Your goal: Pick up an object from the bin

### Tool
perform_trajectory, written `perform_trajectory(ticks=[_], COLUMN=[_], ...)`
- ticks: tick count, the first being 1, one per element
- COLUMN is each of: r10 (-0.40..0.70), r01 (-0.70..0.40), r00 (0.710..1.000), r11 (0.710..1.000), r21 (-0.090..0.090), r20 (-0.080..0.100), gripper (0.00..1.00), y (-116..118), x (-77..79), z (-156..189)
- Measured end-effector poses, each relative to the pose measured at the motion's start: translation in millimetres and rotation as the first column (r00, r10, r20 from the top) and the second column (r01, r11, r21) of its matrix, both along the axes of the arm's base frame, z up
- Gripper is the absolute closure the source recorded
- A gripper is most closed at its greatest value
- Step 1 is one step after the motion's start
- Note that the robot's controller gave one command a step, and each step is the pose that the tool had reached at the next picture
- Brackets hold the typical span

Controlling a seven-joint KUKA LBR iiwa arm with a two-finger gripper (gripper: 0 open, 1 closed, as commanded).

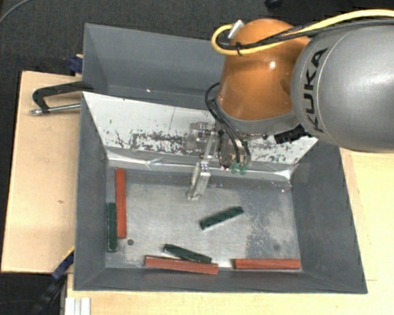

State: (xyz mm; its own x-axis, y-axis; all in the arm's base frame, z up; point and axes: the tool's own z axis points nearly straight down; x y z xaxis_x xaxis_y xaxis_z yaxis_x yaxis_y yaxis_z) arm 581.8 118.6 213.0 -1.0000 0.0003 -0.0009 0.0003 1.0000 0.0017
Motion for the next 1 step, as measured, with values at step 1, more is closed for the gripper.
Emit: perform_trajectory(ticks=[1], r10=[0.001], r01=[-0.001], r00=[1.0], r11=[1.0], r21=[-0.002], r20=[-0.008], gripper=[0.0], y=[-39.3], x=[-2.3], z=[-146.8])
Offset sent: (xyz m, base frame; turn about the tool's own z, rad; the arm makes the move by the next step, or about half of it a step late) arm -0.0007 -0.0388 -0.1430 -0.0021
